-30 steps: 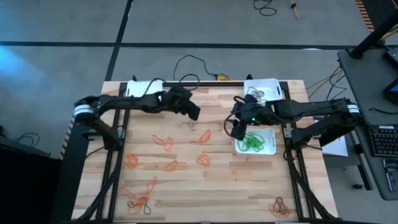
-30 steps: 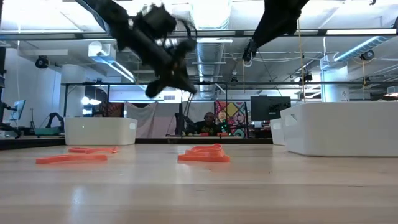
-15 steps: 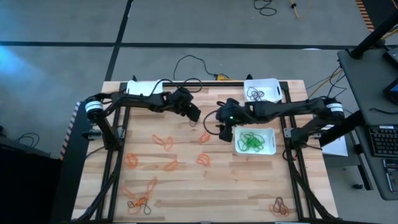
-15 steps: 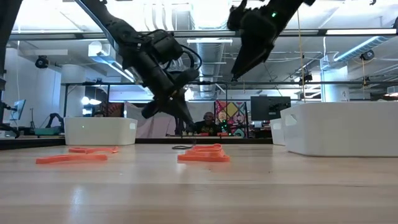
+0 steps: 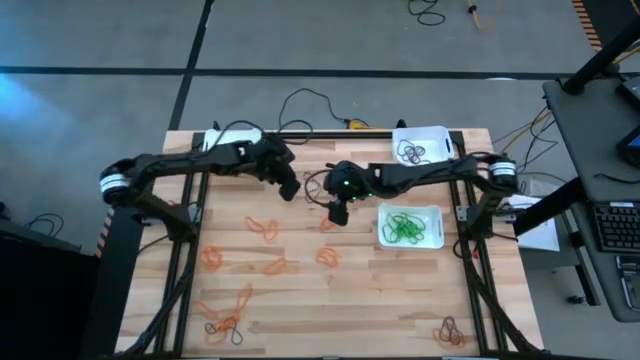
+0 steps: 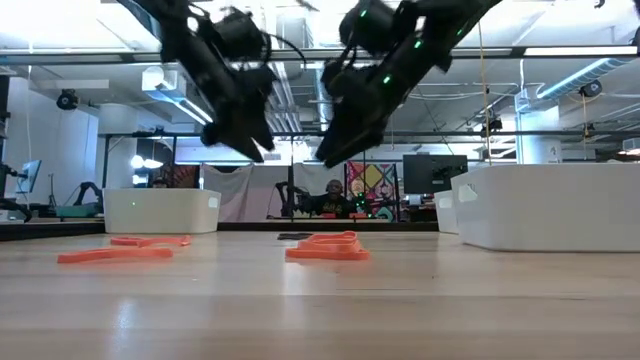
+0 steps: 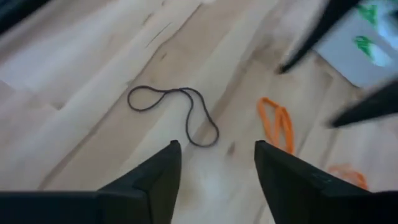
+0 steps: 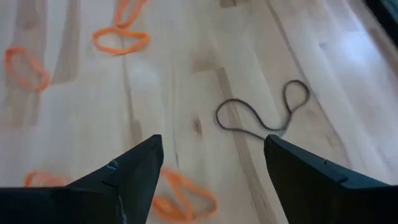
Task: Sort rubber bands into baskets
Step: Put the black rubber band into the top right white bin
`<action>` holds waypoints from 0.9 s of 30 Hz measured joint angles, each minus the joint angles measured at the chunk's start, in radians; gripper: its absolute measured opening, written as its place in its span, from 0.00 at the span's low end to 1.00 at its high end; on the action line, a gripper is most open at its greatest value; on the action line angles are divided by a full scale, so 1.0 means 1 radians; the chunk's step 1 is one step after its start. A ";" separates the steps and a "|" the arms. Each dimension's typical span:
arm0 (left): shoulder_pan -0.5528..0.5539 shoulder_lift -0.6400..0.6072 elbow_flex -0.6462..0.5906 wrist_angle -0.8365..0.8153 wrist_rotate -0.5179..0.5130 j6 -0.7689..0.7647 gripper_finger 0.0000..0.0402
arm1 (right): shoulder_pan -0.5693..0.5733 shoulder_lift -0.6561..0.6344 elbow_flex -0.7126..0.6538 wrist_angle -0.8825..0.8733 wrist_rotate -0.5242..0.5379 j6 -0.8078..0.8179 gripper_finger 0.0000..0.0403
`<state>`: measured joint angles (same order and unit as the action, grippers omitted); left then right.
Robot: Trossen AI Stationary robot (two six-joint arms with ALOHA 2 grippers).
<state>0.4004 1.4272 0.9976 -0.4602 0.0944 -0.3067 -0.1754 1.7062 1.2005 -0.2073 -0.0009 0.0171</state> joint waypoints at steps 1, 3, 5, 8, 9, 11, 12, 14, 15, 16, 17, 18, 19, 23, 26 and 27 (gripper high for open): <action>-0.001 -0.030 -0.002 -0.017 0.000 0.009 0.48 | -0.005 0.027 0.010 0.016 0.001 0.006 0.68; -0.004 -0.087 -0.007 -0.044 0.000 0.019 0.51 | -0.016 0.078 0.030 0.037 0.000 -0.001 0.69; -0.008 -0.141 -0.013 -0.063 0.000 0.027 0.51 | -0.028 0.122 0.054 0.041 0.000 -0.034 0.68; -0.021 -0.206 -0.023 -0.072 -0.001 0.030 0.52 | -0.052 0.177 0.091 0.031 -0.003 -0.053 0.68; -0.028 -0.224 -0.028 -0.076 0.000 0.029 0.52 | -0.061 0.192 0.099 0.027 -0.009 -0.052 0.68; -0.045 -0.254 -0.039 -0.076 -0.001 0.025 0.52 | -0.080 0.217 0.113 0.027 -0.009 -0.069 0.69; -0.055 -0.268 -0.049 -0.079 0.000 0.021 0.52 | -0.087 0.232 0.119 0.025 -0.010 -0.092 0.69; -0.076 -0.294 -0.070 -0.078 -0.001 0.012 0.52 | -0.103 0.255 0.135 0.024 -0.030 -0.144 0.71; -0.086 -0.304 -0.082 -0.074 -0.001 0.007 0.52 | -0.109 0.271 0.145 0.020 -0.048 -0.170 0.72; -0.094 -0.312 -0.095 -0.076 -0.001 0.002 0.52 | -0.115 0.286 0.157 0.021 -0.066 -0.184 0.72; -0.103 -0.319 -0.107 -0.078 -0.002 -0.002 0.52 | -0.120 0.303 0.169 0.025 -0.081 -0.192 0.73; -0.112 -0.323 -0.119 -0.074 -0.003 -0.008 0.52 | -0.126 0.321 0.181 0.023 -0.086 -0.191 0.74; -0.119 -0.330 -0.131 -0.066 -0.003 -0.017 0.52 | -0.130 0.339 0.194 0.019 -0.087 -0.189 0.74; -0.150 -0.347 -0.179 -0.052 -0.004 -0.076 0.52 | -0.143 0.397 0.257 -0.015 -0.098 -0.194 0.74; -0.173 -0.355 -0.209 -0.043 -0.005 -0.107 0.52 | -0.143 0.431 0.304 -0.074 -0.108 -0.222 0.71; -0.179 -0.359 -0.218 -0.038 -0.006 -0.116 0.52 | -0.143 0.439 0.315 -0.096 -0.111 -0.225 0.70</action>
<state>0.2212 1.0687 0.7799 -0.4978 0.0887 -0.4224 -0.3180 2.1452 1.5157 -0.3037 -0.1116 -0.2077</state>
